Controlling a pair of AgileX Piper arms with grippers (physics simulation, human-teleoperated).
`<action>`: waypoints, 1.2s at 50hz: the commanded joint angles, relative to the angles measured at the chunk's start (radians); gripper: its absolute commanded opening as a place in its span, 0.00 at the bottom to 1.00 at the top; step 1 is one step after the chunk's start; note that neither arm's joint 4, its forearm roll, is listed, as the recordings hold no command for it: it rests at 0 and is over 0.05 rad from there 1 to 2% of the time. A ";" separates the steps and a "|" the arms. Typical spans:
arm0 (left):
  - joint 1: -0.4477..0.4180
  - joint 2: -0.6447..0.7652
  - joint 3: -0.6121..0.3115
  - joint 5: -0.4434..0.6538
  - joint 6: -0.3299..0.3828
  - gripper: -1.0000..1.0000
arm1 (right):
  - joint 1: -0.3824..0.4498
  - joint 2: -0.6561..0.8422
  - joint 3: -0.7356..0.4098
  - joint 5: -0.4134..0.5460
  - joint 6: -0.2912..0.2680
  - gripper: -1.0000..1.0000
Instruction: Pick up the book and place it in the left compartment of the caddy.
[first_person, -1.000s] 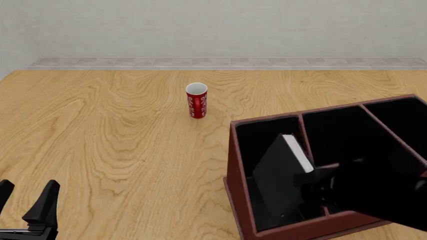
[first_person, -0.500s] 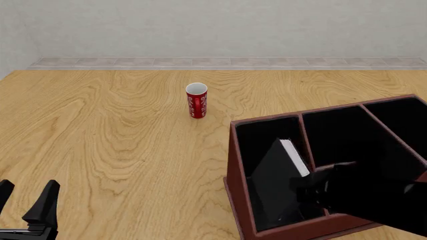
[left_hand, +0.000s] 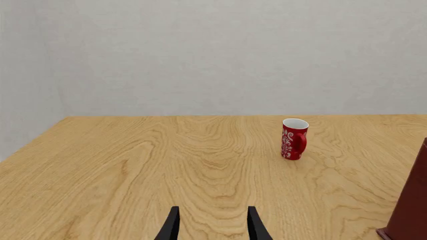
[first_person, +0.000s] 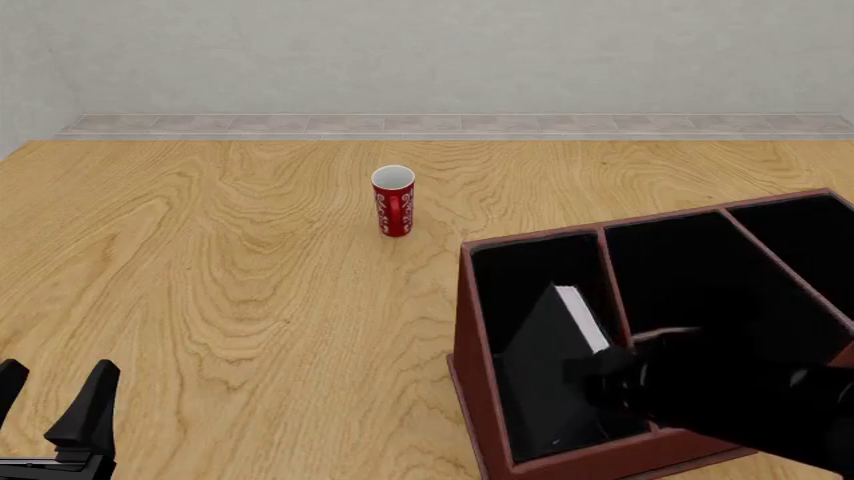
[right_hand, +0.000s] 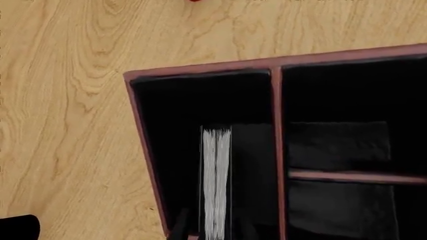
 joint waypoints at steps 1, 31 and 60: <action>0.004 -0.003 0.001 0.002 0.000 1.00 | 0.008 0.004 -0.013 -0.006 0.015 1.00; 0.004 -0.003 0.001 0.002 0.000 1.00 | -0.006 -0.024 -0.048 0.040 -0.008 1.00; 0.004 -0.003 0.001 0.002 0.000 1.00 | -0.003 -0.232 -0.158 0.222 -0.077 1.00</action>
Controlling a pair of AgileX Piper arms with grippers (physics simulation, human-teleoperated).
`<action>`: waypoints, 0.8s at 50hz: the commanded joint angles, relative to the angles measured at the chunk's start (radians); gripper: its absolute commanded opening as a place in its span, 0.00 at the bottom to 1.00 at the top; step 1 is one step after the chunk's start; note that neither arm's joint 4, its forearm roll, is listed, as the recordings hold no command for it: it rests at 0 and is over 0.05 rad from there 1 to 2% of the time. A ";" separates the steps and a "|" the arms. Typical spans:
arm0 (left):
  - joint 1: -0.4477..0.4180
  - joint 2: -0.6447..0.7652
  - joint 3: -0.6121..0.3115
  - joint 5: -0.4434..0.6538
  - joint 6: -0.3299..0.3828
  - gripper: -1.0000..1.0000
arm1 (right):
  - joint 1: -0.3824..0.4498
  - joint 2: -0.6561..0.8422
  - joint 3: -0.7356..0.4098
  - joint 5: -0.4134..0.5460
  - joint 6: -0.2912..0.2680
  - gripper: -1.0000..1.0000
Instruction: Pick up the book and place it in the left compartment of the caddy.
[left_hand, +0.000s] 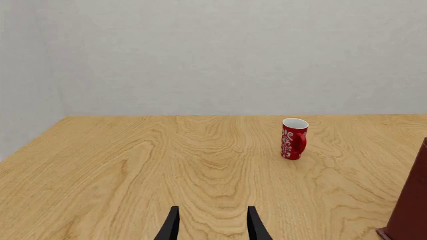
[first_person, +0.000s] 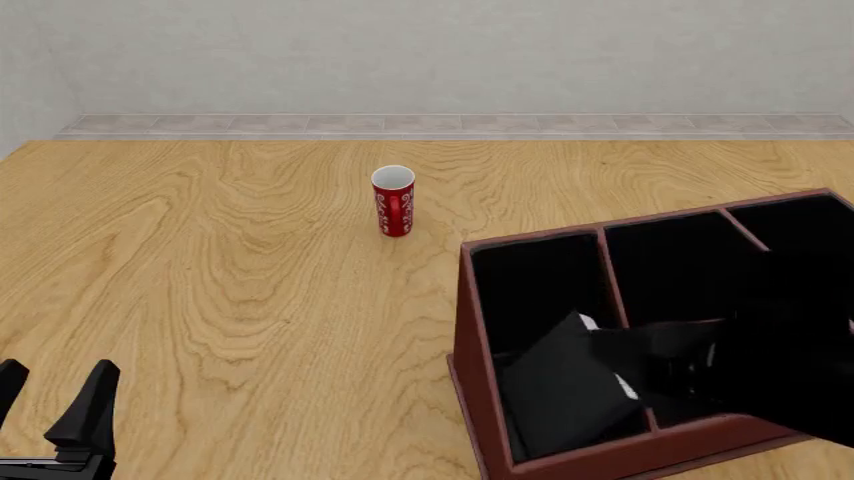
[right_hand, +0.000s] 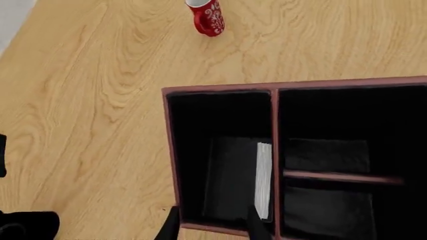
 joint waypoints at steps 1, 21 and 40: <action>0.004 -0.003 0.001 0.001 0.000 1.00 | 0.015 -0.091 -0.024 0.066 -0.013 1.00; 0.004 -0.003 0.001 0.002 0.000 1.00 | 0.043 -0.238 -0.096 0.152 -0.044 1.00; 0.004 -0.003 0.001 0.002 0.000 1.00 | 0.032 -0.458 -0.080 0.244 -0.066 1.00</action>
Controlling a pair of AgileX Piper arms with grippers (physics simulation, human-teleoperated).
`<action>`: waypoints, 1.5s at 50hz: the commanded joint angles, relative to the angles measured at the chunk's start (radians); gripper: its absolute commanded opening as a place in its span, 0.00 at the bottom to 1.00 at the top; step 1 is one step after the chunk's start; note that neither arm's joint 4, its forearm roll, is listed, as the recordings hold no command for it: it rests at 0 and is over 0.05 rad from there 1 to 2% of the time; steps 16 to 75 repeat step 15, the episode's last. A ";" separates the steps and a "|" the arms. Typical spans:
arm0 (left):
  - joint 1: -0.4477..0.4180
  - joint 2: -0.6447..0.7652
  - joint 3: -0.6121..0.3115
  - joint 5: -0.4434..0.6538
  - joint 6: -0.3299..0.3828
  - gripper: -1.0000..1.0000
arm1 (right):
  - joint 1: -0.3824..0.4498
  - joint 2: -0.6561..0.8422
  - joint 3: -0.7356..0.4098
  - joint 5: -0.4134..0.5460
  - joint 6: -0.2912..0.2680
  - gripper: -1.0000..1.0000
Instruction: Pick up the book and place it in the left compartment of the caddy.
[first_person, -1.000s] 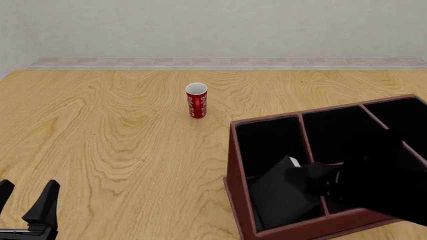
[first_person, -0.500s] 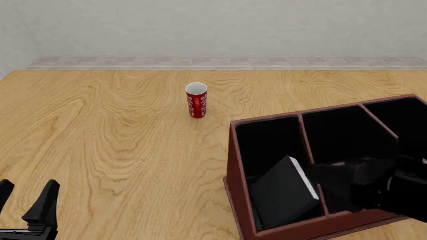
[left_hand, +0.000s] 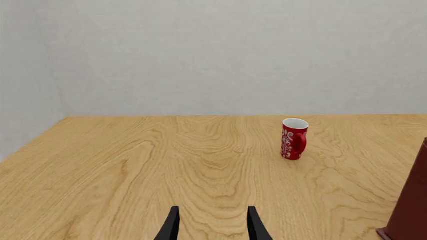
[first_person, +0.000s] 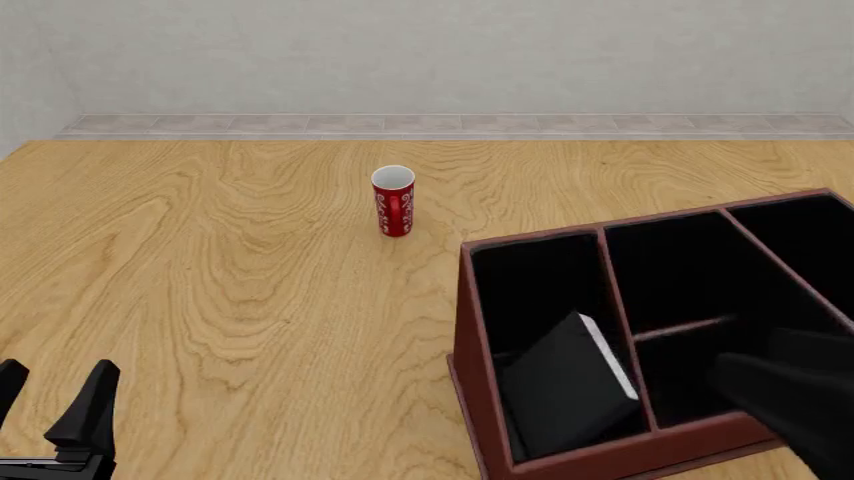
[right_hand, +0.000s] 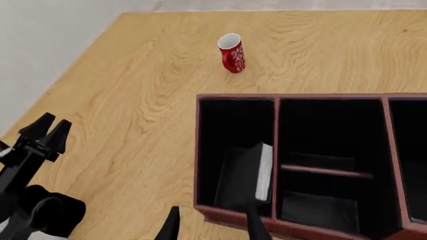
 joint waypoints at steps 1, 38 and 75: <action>0.004 -0.003 0.001 0.002 0.000 1.00 | 0.001 -0.133 -0.002 0.067 -0.014 1.00; 0.004 -0.003 0.001 0.001 0.000 1.00 | -0.027 -0.277 -0.057 0.184 -0.042 1.00; 0.004 -0.003 0.001 0.001 0.000 1.00 | -0.027 -0.277 -0.057 0.184 -0.042 1.00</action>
